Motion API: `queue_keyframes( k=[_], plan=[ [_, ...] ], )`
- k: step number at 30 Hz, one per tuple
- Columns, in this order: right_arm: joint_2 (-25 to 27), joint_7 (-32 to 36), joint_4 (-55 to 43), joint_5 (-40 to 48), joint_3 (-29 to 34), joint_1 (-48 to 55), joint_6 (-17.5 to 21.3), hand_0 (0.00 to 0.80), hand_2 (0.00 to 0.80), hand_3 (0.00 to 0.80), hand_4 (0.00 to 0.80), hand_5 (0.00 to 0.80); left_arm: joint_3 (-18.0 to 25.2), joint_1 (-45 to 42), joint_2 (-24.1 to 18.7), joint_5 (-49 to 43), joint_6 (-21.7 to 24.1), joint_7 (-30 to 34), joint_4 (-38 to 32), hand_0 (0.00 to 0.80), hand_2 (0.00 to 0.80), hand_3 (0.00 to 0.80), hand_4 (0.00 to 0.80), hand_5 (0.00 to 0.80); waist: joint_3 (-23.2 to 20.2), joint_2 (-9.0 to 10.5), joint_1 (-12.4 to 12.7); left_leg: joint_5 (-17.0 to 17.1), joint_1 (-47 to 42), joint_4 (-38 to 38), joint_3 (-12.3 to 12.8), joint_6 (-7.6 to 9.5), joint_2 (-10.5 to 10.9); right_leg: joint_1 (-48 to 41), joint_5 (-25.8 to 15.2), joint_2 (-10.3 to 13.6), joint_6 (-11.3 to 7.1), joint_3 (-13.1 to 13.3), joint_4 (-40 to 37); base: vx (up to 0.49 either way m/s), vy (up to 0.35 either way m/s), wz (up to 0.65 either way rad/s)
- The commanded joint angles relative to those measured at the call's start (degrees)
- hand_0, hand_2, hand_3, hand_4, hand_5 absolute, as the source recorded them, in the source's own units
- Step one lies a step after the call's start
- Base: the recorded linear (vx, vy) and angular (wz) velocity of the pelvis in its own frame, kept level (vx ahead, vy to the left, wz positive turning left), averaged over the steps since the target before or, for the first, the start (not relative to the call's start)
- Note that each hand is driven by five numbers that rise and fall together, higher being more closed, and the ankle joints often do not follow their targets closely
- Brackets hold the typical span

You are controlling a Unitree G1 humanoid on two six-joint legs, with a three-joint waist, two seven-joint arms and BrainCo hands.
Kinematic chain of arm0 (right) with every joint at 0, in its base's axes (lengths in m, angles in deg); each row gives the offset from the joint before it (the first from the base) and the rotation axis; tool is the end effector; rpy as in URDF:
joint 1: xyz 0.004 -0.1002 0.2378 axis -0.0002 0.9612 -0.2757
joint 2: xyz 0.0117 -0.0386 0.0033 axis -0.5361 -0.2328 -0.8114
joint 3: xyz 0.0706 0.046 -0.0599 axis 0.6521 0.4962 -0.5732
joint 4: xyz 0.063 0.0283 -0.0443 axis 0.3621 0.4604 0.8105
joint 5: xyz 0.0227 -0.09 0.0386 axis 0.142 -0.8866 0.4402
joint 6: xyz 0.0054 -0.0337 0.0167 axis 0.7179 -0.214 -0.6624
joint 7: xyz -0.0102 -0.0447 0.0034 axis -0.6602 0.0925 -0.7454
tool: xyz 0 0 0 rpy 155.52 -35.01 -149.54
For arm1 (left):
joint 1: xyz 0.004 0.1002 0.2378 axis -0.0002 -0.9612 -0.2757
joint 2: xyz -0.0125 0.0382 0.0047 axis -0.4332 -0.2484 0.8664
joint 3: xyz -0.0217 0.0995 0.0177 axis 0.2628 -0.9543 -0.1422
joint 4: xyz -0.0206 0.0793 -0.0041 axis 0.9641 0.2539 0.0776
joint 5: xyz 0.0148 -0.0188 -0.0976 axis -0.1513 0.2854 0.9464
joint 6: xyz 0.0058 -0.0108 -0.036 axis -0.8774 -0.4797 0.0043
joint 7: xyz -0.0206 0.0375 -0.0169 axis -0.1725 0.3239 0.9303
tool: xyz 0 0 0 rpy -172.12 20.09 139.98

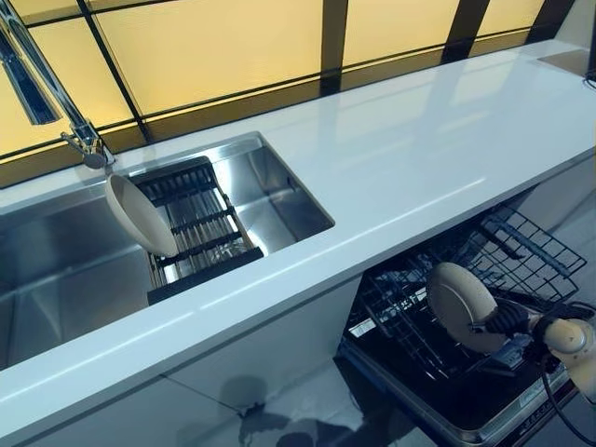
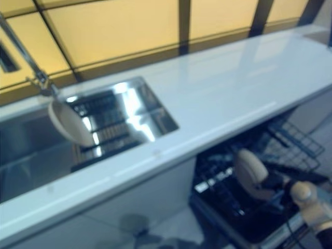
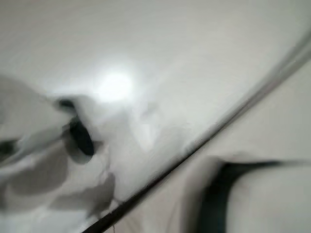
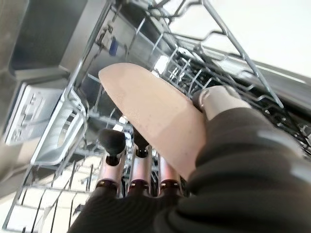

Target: Take plates into dishwasher

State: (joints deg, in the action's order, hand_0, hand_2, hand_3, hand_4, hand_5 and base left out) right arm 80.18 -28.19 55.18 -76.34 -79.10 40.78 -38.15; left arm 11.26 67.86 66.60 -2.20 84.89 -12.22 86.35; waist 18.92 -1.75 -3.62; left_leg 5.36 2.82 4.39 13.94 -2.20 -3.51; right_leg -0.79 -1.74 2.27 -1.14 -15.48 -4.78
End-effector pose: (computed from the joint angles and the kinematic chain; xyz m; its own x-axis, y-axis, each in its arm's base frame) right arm 0.2423 -0.3333 0.1468 0.9107 -0.0569 -0.4092 -0.3324 0.4873 -0.8075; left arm 0.1218 0.2584 -0.0866 0.4963 0.0934 -0.8631 0.1075 0.9799 0.1679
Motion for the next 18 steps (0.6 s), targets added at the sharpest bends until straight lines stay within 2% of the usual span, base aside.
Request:
queue_keyframes(
  k=[1, 7, 10, 11, 12, 18],
  plan=[
    [0.64, -0.59, -1.19, -2.09, -2.28, -4.96, 1.54, 0.800, 0.800, 0.800, 0.800, 0.800, 1.66, 0.98, -0.22, 5.00, 0.50, -1.54, 0.89, 0.000, 0.000, 0.000, 0.000, 0.000, -1.01, 1.27, 0.76, -2.27, 3.86, -2.52, 3.27, -0.18, 1.77, 3.09, 6.06, -1.58, -1.22, -0.94, 8.89, 0.000, 0.000, 0.00],
    [-0.29, -0.60, 0.35, -4.89, -4.43, -6.09, 2.12, 0.800, 0.800, 0.800, 0.800, 0.800, 3.71, 0.22, -0.34, 7.35, 1.63, -2.02, 0.97, 0.000, 0.000, 0.000, 0.000, 0.000, 0.27, 0.74, 1.41, -2.07, 4.83, -3.27, 3.36, -0.49, 1.23, 3.55, 6.27, -1.44, -0.92, -1.47, 9.40, -0.035, -0.036, 0.00],
    [-0.75, -0.22, 0.76, -5.36, -5.15, -6.11, 1.87, 0.800, 0.800, 0.800, 0.800, 0.800, 4.18, -0.36, -0.40, 8.21, 3.03, -2.06, 0.65, 0.000, 0.000, 0.000, 0.000, 0.000, 0.41, 0.78, 1.52, -2.99, 4.44, -3.31, 2.77, -0.96, 1.53, 2.97, 7.37, -1.31, -1.26, -1.03, 9.59, 0.019, -0.010, 0.00],
    [-0.78, -0.20, 0.79, -5.47, -5.17, -6.17, 1.90, 0.800, 0.800, 0.800, 0.800, 0.800, 4.28, -0.34, -0.42, 8.33, 3.43, -2.21, 0.53, 0.000, 0.000, 0.000, 0.000, 0.000, 0.62, 0.67, 1.63, -2.01, 5.17, -3.65, 3.53, -0.54, 1.17, 3.48, 6.35, -1.44, -0.83, -1.55, 9.46, 0.050, -0.038, 0.03],
    [-0.99, -0.44, 1.25, -5.79, -5.54, -6.08, 1.92, 0.800, 0.800, 0.800, 0.800, 0.800, 4.54, -0.37, -0.41, 8.95, 4.22, -2.53, -0.01, 0.000, 0.000, 0.000, 0.000, 0.000, 0.74, 0.69, 1.69, -3.03, 4.82, -3.63, 2.85, -0.96, 1.49, 3.04, 7.42, -1.28, -1.19, -1.10, 9.64, -0.025, -0.042, 0.05],
    [-1.37, -1.28, 3.19, -7.25, -5.86, -6.50, 2.55, 0.800, 0.800, 0.800, 0.800, 0.800, 4.72, -0.73, -0.51, 10.03, 5.23, -2.77, -1.91, 0.000, 0.000, 0.000, 0.000, 0.000, 1.86, 0.26, 2.24, -2.75, 5.88, -4.11, 2.91, -1.16, 1.41, 3.50, 7.24, -1.13, -1.15, -1.38, 9.70, -0.021, -0.035, 0.03]
  ],
)
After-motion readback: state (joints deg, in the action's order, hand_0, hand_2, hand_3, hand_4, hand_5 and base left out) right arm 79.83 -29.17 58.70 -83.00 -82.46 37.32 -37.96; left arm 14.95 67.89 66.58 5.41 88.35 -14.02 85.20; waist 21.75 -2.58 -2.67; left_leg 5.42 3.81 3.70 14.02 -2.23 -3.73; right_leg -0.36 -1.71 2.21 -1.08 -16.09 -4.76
